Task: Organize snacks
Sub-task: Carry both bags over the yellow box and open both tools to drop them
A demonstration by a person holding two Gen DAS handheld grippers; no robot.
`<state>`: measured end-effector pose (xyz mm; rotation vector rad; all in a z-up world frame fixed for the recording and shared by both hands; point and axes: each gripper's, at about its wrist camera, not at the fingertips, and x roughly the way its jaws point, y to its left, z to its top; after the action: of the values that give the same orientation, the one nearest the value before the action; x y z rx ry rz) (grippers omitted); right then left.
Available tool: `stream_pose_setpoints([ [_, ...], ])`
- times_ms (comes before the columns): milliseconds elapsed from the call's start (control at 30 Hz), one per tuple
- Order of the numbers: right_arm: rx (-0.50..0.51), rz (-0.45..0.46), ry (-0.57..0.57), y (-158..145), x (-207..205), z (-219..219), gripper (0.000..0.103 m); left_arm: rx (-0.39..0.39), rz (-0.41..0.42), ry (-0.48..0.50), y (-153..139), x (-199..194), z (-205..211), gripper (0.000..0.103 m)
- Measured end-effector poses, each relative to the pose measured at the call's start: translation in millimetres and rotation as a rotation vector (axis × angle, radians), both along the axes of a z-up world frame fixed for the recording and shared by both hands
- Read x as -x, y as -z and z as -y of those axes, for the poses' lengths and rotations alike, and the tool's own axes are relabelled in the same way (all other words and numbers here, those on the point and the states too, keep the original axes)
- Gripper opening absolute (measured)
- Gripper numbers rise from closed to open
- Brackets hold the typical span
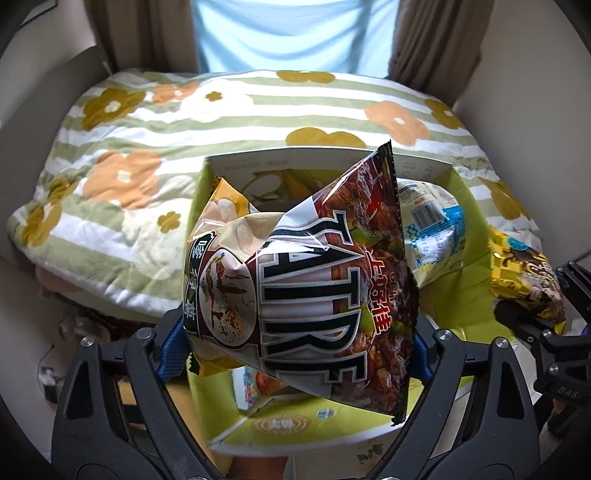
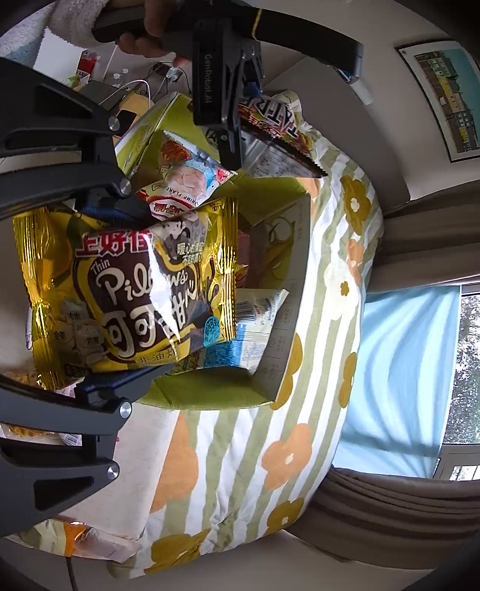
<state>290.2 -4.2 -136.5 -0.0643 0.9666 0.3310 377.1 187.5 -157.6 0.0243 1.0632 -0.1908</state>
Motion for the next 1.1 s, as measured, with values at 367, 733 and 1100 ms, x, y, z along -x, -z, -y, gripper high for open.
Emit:
stream_pose_setpoints([
  [367,0.020,-0.051,-0.003,19,-2,1,0.057,-0.031,-0.038,-0.044,19,-3,-16,0.102],
  [733,0.031,-0.067,0.004,25,-11,-5,0.062,-0.006,-0.026,-0.101,12,21,-29,0.102],
  [1100,0.032,0.029,-0.044,21,6,-3,0.102,-0.001,-0.032,-0.130,17,44,-30,0.102],
])
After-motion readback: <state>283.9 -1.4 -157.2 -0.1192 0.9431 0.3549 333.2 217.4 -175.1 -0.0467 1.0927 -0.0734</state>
